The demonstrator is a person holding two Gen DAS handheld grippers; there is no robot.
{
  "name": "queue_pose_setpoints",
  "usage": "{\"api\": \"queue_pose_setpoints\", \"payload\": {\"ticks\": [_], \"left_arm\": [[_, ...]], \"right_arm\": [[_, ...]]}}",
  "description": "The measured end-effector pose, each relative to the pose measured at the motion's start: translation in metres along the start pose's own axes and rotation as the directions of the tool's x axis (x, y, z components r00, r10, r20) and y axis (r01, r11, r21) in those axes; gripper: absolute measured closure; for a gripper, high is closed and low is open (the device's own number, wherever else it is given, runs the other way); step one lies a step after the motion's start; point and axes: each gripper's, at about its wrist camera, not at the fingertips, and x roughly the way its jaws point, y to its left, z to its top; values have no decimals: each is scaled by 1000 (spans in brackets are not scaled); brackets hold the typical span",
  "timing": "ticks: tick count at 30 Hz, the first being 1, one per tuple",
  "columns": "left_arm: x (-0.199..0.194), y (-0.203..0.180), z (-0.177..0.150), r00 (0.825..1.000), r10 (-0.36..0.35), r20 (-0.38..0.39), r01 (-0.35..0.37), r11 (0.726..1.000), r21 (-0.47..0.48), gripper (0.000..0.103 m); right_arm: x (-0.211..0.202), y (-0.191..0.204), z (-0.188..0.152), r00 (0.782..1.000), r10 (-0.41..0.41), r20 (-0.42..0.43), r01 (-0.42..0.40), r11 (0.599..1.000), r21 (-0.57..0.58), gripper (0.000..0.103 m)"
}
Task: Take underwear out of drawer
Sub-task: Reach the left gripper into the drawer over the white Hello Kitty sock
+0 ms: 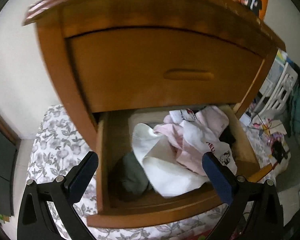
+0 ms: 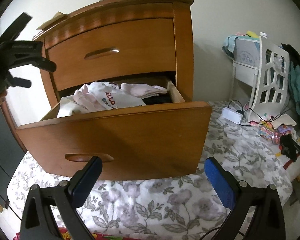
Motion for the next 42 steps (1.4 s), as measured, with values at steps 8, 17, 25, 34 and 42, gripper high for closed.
{"api": "queue_pose_setpoints", "payload": {"ticks": [8, 17, 25, 34, 42], "left_arm": [[31, -18, 22, 990, -90, -106, 89, 996, -19, 6], [70, -44, 38, 971, -122, -206, 120, 993, -20, 24], [92, -63, 40, 964, -109, -242, 115, 993, 7, 32], [104, -79, 37, 954, -168, -249, 176, 984, 13, 49], [104, -73, 37, 943, -232, -238, 234, 972, -20, 62]], "right_arm": [[0, -1, 1, 1000, -26, 2, 26, 1000, 2, 0], [2, -2, 0, 1000, -24, -11, 24, 1000, 2, 0], [6, -2, 0, 999, -20, -30, 20, 1000, 0, 0], [8, 0, 0, 999, -22, -38, 21, 1000, -6, 0], [9, -1, 0, 999, -19, -44, 19, 1000, -7, 0]]}}
